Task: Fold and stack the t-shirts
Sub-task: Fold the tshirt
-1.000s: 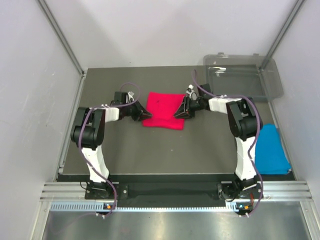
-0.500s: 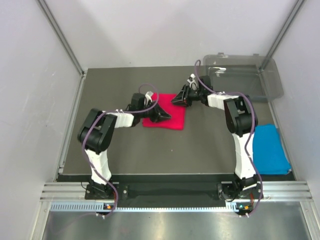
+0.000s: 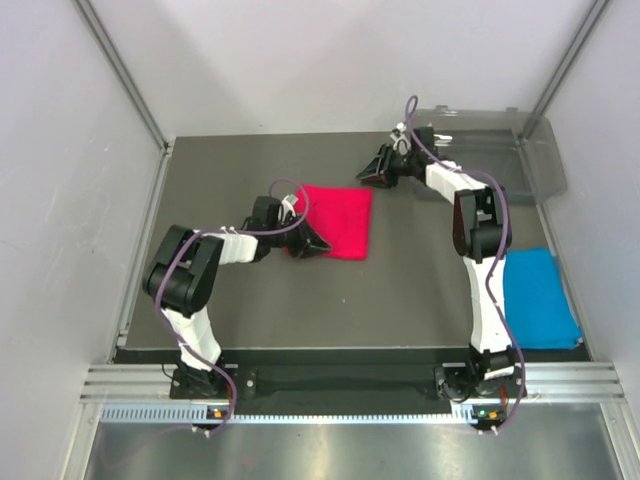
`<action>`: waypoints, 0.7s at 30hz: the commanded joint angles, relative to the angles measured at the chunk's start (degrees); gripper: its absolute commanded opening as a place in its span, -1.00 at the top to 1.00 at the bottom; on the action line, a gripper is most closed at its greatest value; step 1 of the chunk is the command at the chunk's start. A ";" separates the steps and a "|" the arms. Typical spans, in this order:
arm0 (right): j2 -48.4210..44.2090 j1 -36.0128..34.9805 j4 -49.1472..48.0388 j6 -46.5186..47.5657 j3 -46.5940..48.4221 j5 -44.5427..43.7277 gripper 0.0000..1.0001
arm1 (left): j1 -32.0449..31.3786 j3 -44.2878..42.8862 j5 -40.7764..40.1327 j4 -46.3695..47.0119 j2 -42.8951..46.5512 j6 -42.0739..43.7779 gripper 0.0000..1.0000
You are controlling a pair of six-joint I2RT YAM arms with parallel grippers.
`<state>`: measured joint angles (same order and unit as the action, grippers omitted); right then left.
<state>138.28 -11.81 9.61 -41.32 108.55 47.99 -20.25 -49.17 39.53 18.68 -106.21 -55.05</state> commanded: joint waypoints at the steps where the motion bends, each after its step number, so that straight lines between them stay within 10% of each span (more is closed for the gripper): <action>1: -1.25 0.83 4.28 2.30 3.42 -0.97 0.28 | 1.79 -4.78 -0.33 -11.37 5.57 8.81 0.53; 10: -9.43 -0.84 -11.71 -5.00 -10.72 1.05 0.28 | 11.01 -21.57 5.12 -3.83 -11.52 4.42 0.53; 21: -1.53 1.17 5.32 3.52 0.24 -5.27 0.28 | 13.57 -41.53 5.48 -9.97 -29.32 7.14 0.49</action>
<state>135.17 -11.90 11.09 -41.28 102.74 45.36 -7.14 -87.29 47.53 12.34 -134.43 -52.14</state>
